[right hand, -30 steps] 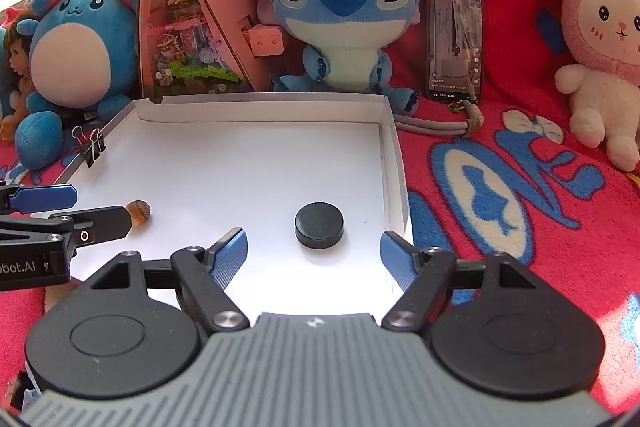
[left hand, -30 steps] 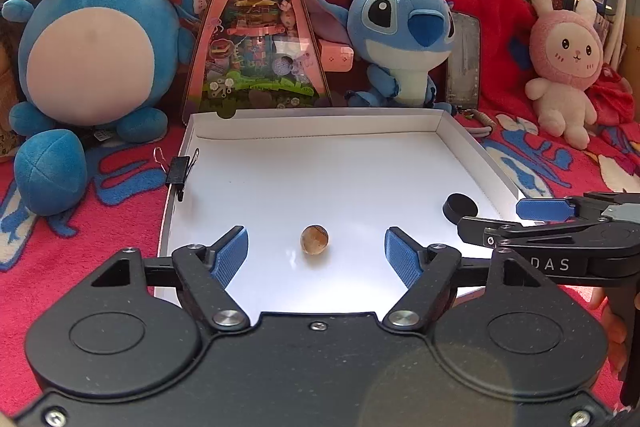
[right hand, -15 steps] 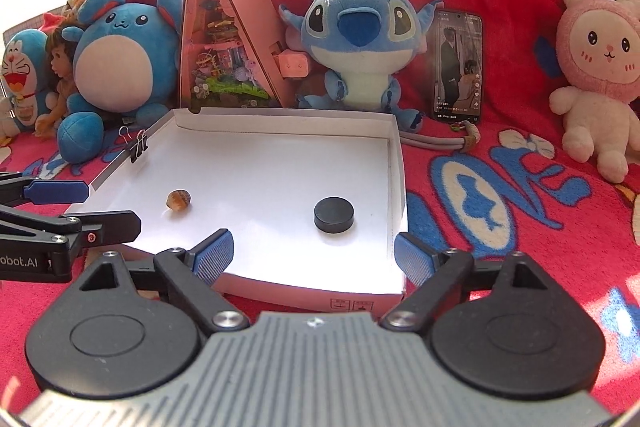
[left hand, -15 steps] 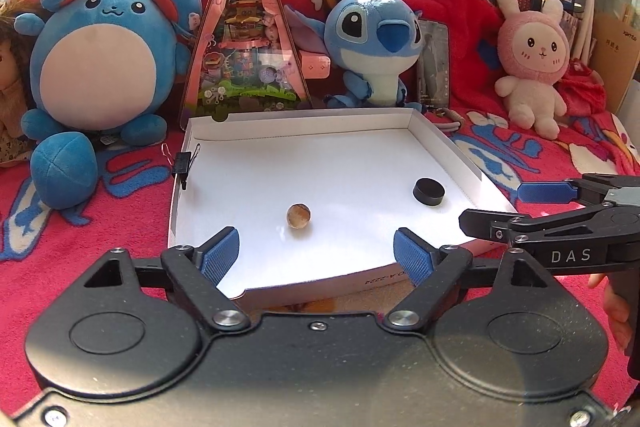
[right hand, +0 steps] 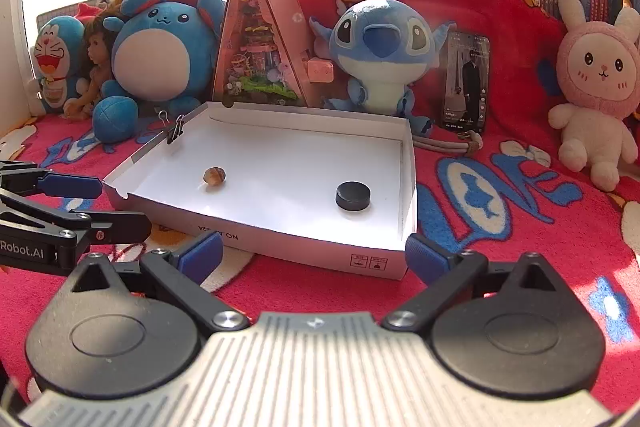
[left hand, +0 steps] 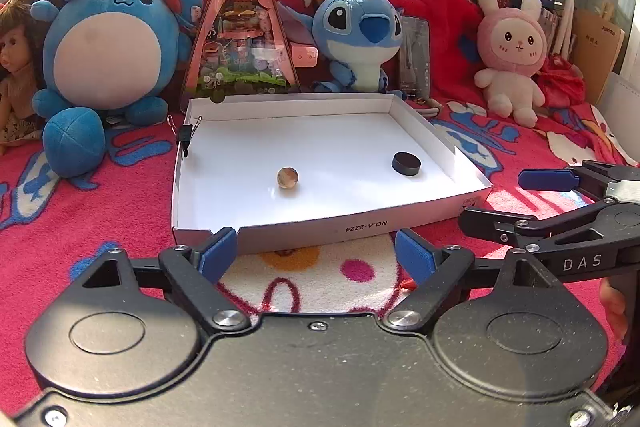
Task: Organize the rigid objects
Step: 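Withdraw both tools from the box back toward the remaining objects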
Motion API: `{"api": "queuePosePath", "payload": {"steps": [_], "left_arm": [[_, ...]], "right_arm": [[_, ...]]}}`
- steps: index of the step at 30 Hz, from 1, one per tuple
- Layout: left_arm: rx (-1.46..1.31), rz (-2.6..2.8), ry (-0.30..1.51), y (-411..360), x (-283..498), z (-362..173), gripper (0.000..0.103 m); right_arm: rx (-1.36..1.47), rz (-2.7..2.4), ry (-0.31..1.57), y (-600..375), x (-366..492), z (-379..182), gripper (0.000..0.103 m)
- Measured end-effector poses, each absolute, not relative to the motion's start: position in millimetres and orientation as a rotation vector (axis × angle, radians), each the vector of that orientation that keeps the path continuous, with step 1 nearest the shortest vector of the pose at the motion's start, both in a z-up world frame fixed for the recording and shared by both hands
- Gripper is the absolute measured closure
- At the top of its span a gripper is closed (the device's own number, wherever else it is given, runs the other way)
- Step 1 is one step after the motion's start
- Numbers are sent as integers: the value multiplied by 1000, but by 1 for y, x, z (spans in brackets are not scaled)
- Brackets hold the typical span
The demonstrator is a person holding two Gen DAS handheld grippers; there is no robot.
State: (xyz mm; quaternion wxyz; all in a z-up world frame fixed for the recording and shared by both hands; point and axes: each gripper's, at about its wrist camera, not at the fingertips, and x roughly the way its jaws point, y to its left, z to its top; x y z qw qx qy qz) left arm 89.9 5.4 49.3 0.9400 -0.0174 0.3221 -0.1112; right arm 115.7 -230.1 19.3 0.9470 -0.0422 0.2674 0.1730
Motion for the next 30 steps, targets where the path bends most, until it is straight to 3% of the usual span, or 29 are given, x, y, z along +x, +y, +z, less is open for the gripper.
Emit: {"api": "queuePosePath", "payload": {"steps": [24, 30], "left_arm": [[-11, -218, 687, 21, 24, 31, 18], [-31, -251, 747, 24, 11, 26, 30]], "right_arm": [[-107, 388, 571, -233, 60, -3, 0], [-99, 375, 589, -235, 51, -11, 1]]}}
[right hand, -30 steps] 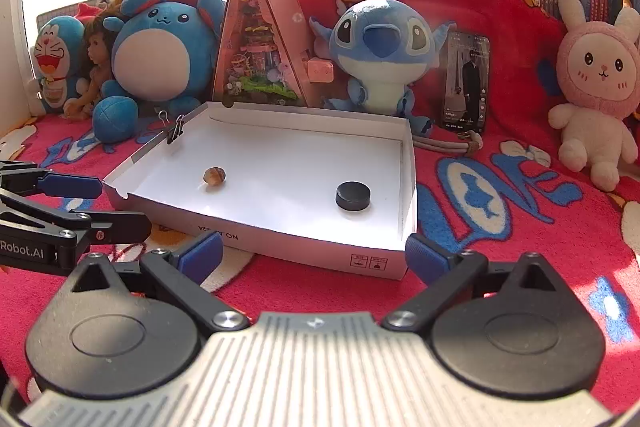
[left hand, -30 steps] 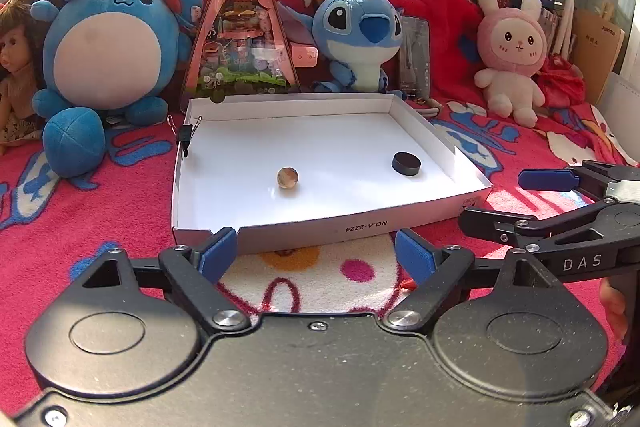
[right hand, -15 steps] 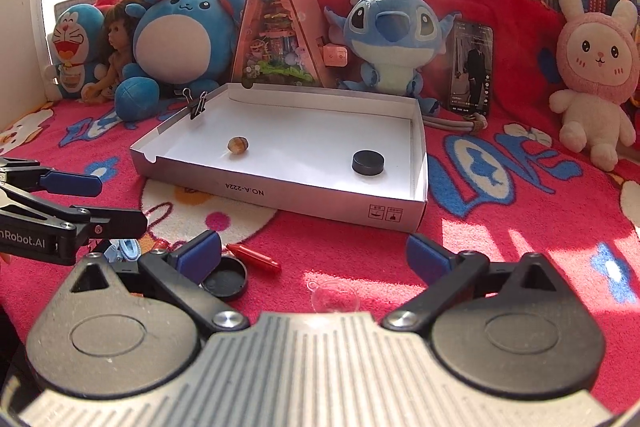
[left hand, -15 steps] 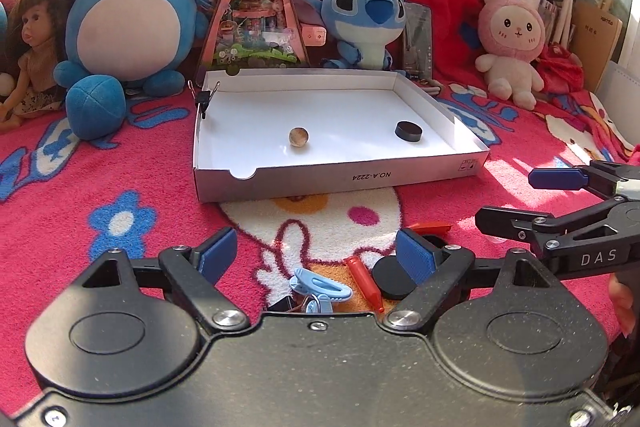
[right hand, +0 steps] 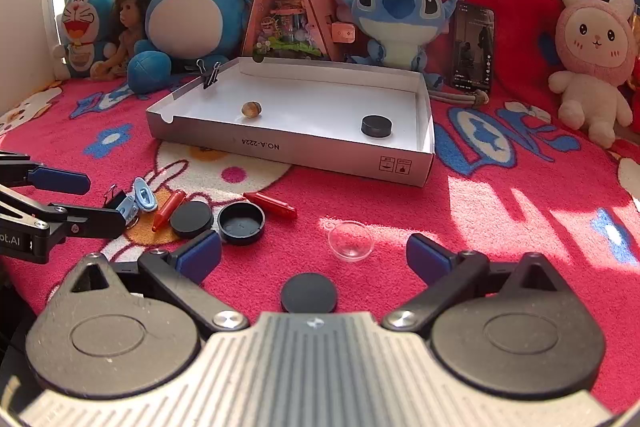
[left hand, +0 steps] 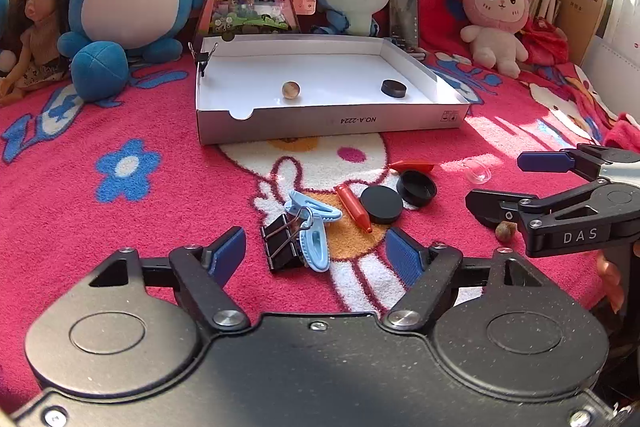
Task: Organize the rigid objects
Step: 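Withdraw both tools from the box back toward the remaining objects, then grasp a blue plastic clip with left tool while right tool grasps another black disc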
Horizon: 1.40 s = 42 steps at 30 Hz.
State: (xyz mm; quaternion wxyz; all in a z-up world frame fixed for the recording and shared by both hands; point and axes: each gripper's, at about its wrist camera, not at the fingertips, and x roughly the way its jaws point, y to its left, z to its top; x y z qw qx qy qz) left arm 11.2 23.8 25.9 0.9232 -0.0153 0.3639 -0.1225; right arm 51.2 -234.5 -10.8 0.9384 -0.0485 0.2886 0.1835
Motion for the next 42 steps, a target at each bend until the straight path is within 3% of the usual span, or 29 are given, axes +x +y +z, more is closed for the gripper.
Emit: {"api": "queuePosePath", "payload": {"steps": [3, 5, 10, 14, 23, 42], "left_arm": [[-51, -258, 754, 25, 7, 26, 39], [-52, -260, 755, 25, 4, 27, 58], [-62, -326, 778, 21, -4, 30, 74], [-77, -331, 794, 19, -1, 26, 76], [-96, -266, 806, 24, 16, 15, 77], [21, -218, 717, 1, 33, 12, 79]], "right_arm": [[-76, 357, 591, -238, 49, -14, 1], [-59, 346, 593, -241, 48, -15, 3], [-36, 330, 605, -244, 45, -19, 9], [-24, 319, 604, -245, 42, -22, 21], [-78, 295, 608, -241, 37, -22, 34], [-123, 238, 636, -231, 43, -31, 42]]}}
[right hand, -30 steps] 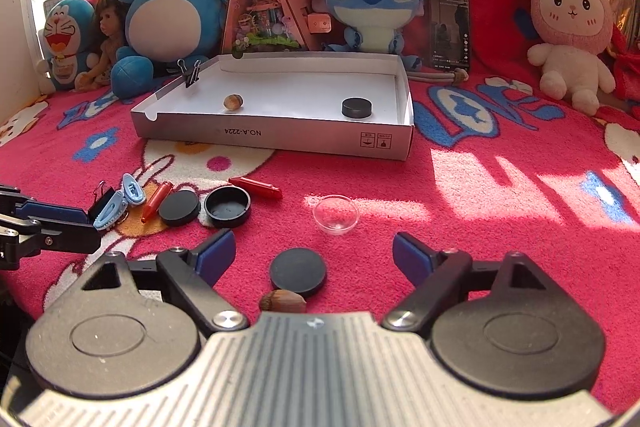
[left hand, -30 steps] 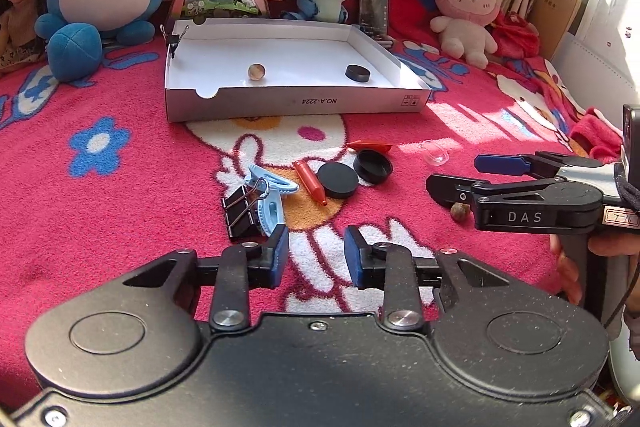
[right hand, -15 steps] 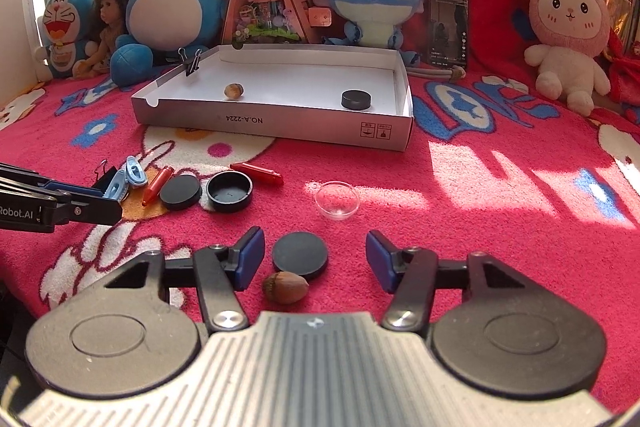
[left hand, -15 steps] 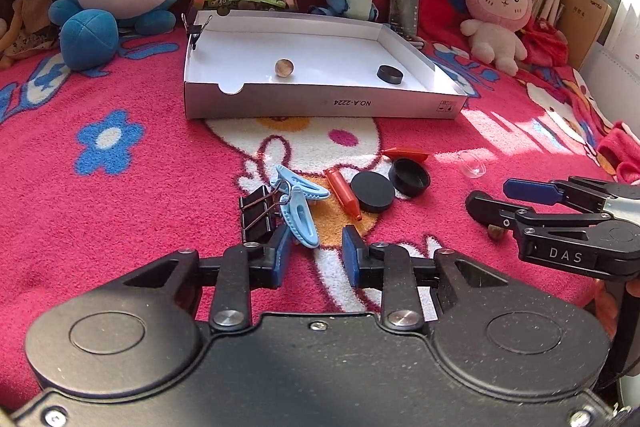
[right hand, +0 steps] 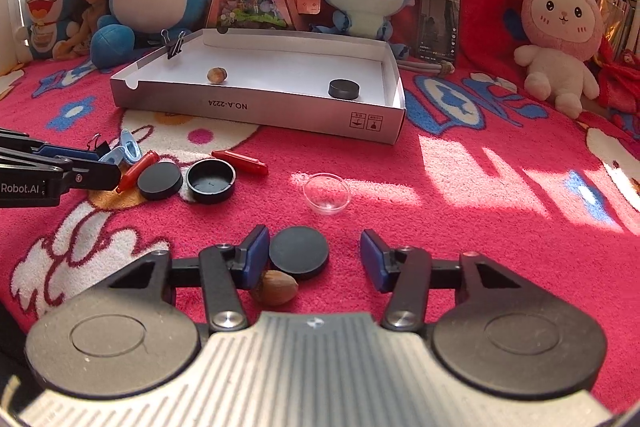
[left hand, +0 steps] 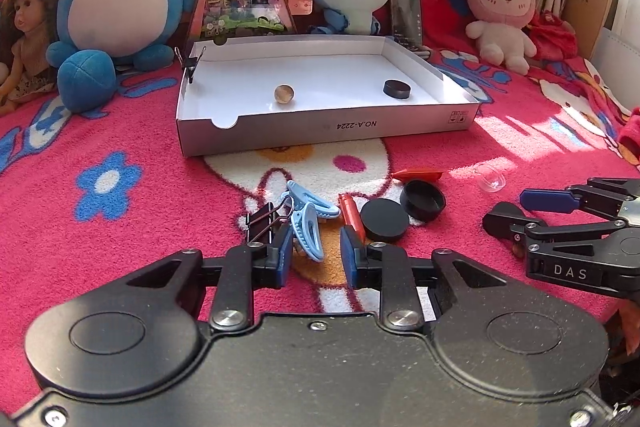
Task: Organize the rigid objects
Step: 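Grasp a blue plastic clip with left tool while right tool grasps another black disc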
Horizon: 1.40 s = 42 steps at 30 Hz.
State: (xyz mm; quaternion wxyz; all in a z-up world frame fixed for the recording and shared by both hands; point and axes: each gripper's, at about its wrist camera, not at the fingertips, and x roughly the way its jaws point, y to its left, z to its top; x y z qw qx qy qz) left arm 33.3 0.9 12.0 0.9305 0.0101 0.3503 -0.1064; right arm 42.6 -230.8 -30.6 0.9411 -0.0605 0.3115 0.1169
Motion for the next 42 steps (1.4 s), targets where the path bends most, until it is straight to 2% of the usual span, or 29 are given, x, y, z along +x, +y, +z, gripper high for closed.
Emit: {"api": "queuePosePath", "payload": {"steps": [14, 28, 31, 42], "left_arm": [[120, -310, 631, -9, 22, 10, 76], [11, -291, 666, -1, 39, 9, 76], [-14, -296, 686, -3, 42, 6, 83], [38, -299, 672, -7, 22, 11, 82]], "right_arm": [[-132, 194, 624, -238, 42, -30, 40], [-146, 188, 622, -239, 38, -28, 41], [-148, 175, 622, -242, 37, -28, 41], [-134, 132, 621, -250, 39, -32, 41]]}}
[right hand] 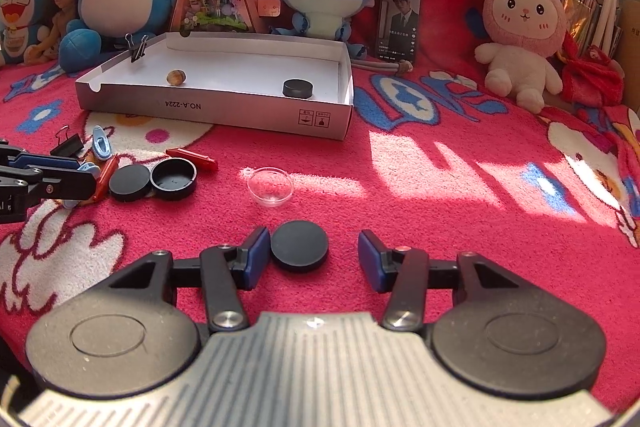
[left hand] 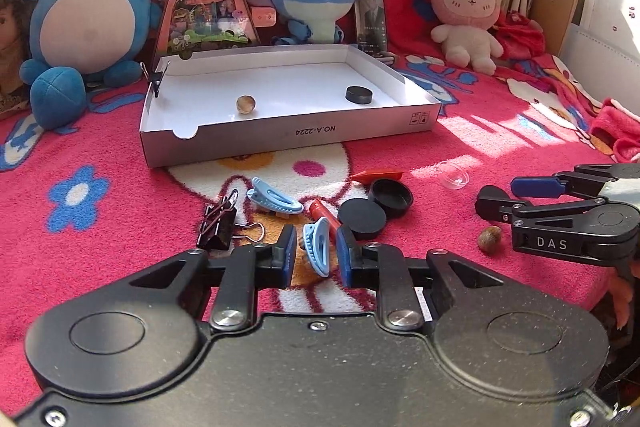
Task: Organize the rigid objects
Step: 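Grasp a blue plastic clip with left tool while right tool grasps another black disc, then carry the blue clip and the black disc into the white box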
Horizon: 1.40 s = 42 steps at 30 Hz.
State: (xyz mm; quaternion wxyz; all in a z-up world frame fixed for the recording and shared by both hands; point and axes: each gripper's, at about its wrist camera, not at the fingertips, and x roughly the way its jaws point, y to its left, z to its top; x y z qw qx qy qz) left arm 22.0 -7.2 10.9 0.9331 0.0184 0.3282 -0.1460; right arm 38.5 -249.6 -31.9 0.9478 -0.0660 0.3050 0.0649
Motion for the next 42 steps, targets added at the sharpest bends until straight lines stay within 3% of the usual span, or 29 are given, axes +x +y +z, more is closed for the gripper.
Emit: {"api": "queuePosePath", "payload": {"steps": [13, 15, 17, 19, 42], "left_arm": [[89, -231, 669, -4, 24, 2, 81], [89, -222, 666, -6, 25, 0, 81], [92, -214, 663, -7, 25, 0, 88], [90, -214, 664, -8, 24, 2, 88], [-29, -234, 605, 12, 60, 65, 88]], "right_arm": [[-118, 104, 617, -251, 40, -33, 40], [-112, 110, 618, -251, 39, -33, 45], [-112, 123, 617, -250, 36, -34, 58], [-115, 136, 617, -248, 34, -34, 66], [-29, 184, 550, -247, 70, 11, 67]]}}
